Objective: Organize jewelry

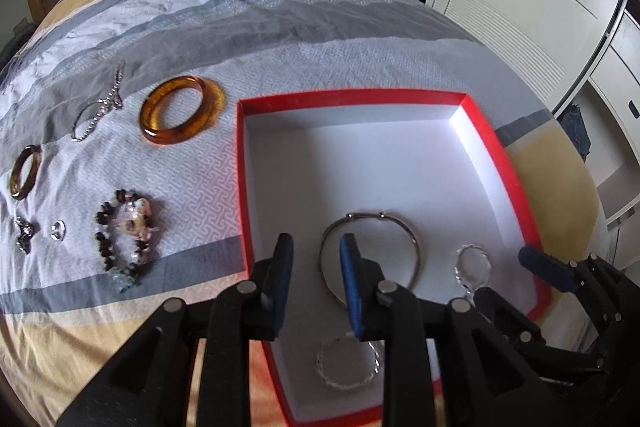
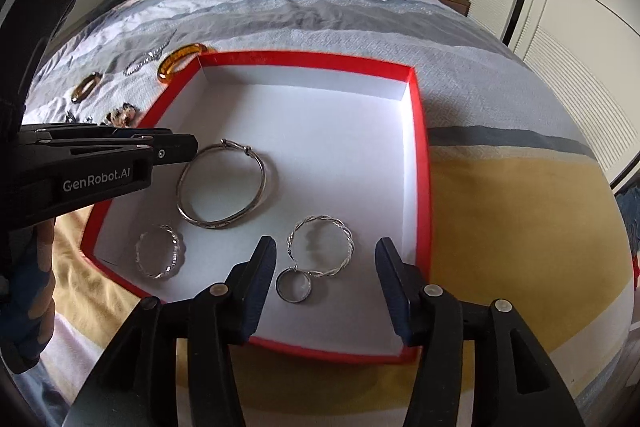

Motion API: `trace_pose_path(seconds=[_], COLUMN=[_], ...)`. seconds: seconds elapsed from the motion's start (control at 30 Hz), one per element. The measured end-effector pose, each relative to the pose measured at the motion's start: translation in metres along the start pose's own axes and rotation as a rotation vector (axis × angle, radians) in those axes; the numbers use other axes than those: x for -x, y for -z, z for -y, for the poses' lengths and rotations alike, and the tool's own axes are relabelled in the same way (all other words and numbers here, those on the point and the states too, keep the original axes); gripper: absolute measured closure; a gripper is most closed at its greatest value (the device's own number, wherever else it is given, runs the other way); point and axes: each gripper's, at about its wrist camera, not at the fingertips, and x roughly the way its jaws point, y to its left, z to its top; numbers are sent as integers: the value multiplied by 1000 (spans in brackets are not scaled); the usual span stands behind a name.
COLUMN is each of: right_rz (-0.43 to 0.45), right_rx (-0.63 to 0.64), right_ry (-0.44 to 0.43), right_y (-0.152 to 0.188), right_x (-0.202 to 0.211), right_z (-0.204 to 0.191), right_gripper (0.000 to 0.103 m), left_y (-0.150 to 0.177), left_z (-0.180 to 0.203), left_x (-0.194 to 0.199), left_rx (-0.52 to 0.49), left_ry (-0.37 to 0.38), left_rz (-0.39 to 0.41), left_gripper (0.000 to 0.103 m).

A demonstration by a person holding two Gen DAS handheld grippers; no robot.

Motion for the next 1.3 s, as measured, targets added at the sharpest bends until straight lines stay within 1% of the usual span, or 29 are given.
trace_pose_path(seconds=[0.07,0.13,0.3,0.5,0.63,0.73,0.93,1.0,1.07,1.3], right_rz=[17,41,135,235,289,327,390,405,417,451], right_rx=[-11,-24,-55,-42,-27,-13,26,41,56,105], right_ry=[-3,-12,-47,-82,-105,-123,-153,-163,-171,-191], right_y=[0,0,2,13,23,30,39,42,44,57], right_x=[13,31,93,165,206,234,279,291,301,329], right_z=[-1,-3,-14,-39,-57,-72,-101,-112,-122,-150], right_gripper=[51,51,48,47,47,47,47,46,46,46], left_y=[1,6,25,54,75,93,123,133,144,175], left_z=[2,6,15,11,8,1,-19,-26,-33,-49], left_x=[19,46,115,189,231,263,315,330,344,381], left_rx=[0,-16,-44,-28,-26,-16,27,44,64,94], left_ry=[-10,-37,-110,-152,-191,-204,-231,-245,-259,-291], left_rz=[30,73,179,265,310,349,408,425,450,505], left_gripper=[80,80,79,78,76,76,74,67,65,64])
